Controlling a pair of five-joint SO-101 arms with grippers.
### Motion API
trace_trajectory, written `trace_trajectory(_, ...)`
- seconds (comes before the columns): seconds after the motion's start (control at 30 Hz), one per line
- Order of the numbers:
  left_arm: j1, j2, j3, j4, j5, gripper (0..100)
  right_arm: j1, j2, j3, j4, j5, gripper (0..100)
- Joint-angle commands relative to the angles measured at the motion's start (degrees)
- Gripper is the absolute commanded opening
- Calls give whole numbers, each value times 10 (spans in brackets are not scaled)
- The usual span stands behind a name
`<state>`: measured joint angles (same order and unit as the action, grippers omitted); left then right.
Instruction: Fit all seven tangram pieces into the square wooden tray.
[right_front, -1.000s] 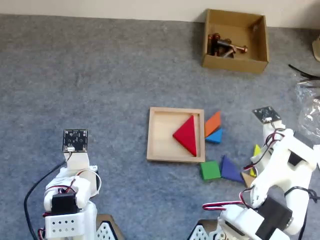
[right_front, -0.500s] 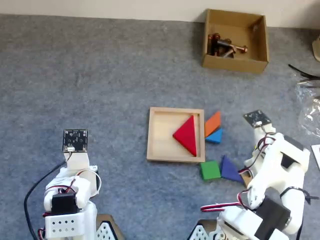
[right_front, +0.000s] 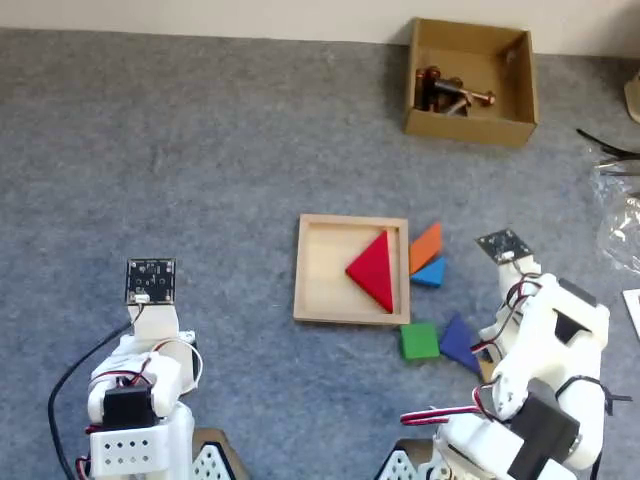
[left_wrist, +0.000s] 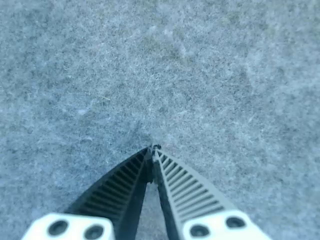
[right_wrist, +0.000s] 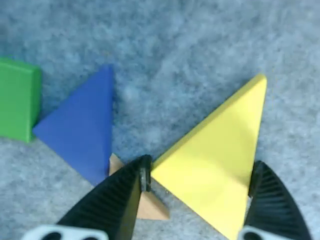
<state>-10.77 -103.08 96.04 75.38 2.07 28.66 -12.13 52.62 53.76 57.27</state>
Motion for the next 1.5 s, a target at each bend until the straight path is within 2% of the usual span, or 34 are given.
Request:
trace_trajectory(0.0, -5, 4, 12, 4, 1, 5, -9, -7, 34, -32, 3, 291)
trace_trajectory(0.17, -5, 4, 12, 4, 1, 5, -6, -7, 46, -52, -4, 286)
trace_trajectory(0.33, -5, 4, 12, 4, 1, 5, -7, -7, 45, -52, -26, 221)
trace_trajectory(0.8, -5, 4, 12, 4, 1, 5, -4, -7, 44, -52, -29, 216)
trace_trajectory(1.13, -5, 4, 12, 4, 1, 5, -10, -7, 43, -53, -146, 216)
trace_trajectory(1.47, -5, 4, 12, 4, 1, 5, -18, -7, 18, -50, -156, 216)
